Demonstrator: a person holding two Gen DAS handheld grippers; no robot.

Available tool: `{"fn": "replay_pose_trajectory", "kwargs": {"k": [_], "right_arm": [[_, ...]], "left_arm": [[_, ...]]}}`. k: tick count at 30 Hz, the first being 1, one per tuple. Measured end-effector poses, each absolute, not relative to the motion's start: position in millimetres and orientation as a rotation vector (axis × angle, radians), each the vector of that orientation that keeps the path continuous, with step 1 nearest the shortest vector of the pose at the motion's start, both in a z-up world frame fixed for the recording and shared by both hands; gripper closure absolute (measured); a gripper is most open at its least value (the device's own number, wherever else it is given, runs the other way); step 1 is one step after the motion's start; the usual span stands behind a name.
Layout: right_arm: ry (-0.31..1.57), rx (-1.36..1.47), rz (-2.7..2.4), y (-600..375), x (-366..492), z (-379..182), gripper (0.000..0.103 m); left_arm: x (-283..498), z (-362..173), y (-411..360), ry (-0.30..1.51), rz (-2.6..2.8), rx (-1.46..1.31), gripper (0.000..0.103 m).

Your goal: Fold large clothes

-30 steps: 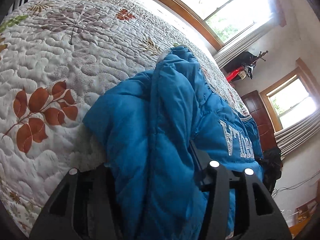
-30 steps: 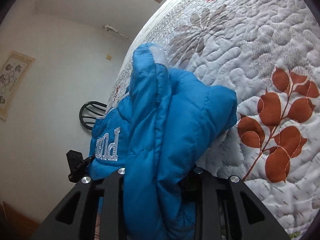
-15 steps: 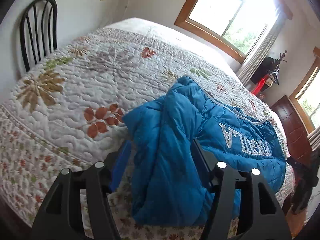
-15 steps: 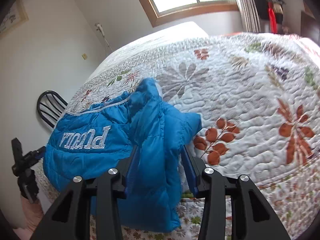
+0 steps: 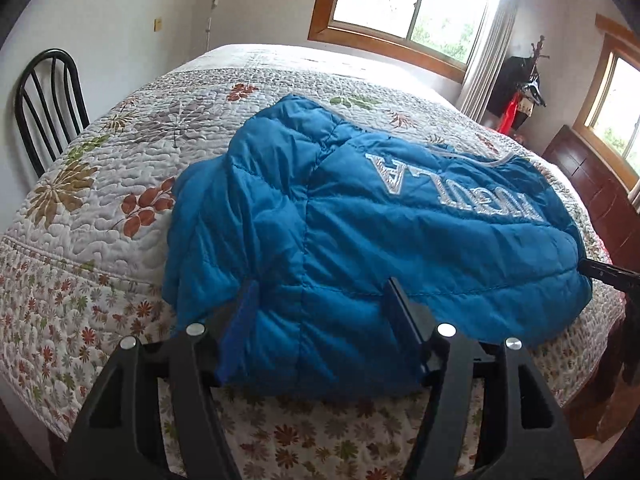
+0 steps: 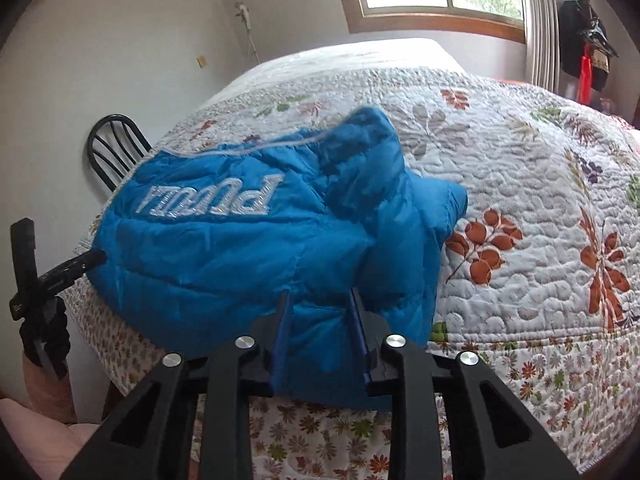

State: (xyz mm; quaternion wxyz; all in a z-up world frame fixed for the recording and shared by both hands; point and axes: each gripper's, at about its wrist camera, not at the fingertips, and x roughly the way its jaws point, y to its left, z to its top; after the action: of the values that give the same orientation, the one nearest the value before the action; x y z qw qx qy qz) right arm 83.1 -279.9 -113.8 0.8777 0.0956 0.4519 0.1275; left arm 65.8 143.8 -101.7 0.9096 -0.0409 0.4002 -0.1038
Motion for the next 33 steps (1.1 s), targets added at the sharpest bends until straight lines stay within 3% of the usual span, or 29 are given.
{"fn": "replay_pose_trajectory", "kwargs": {"k": [10,12,15,18,30,33], "right_arm": [[0.947,0.295,0.296,-292,85,-134,0.087],[0.93,0.309,0.296,-295,78,-126,0.084],[0.899,0.315,0.278,-304,60,-112,0.075],[0.89,0.322,0.243,-316,45,-103,0.065],[0.969,0.363,0.21,-339,36,-126,0.064],[0.982,0.382,0.221,-339,43,-132,0.069]], "left_arm": [[74,-113,148,0.831,-0.235,-0.128,0.038],[67,-106,150,0.834,-0.223,-0.143,0.039],[49,-95,160,0.826,-0.232,-0.227,0.027],[29,-91,171,0.836,-0.194,-0.289,0.025],[26,-129,185,0.933,-0.177,-0.526,0.019],[35,-134,183,0.925,-0.177,-0.552,0.017]]}}
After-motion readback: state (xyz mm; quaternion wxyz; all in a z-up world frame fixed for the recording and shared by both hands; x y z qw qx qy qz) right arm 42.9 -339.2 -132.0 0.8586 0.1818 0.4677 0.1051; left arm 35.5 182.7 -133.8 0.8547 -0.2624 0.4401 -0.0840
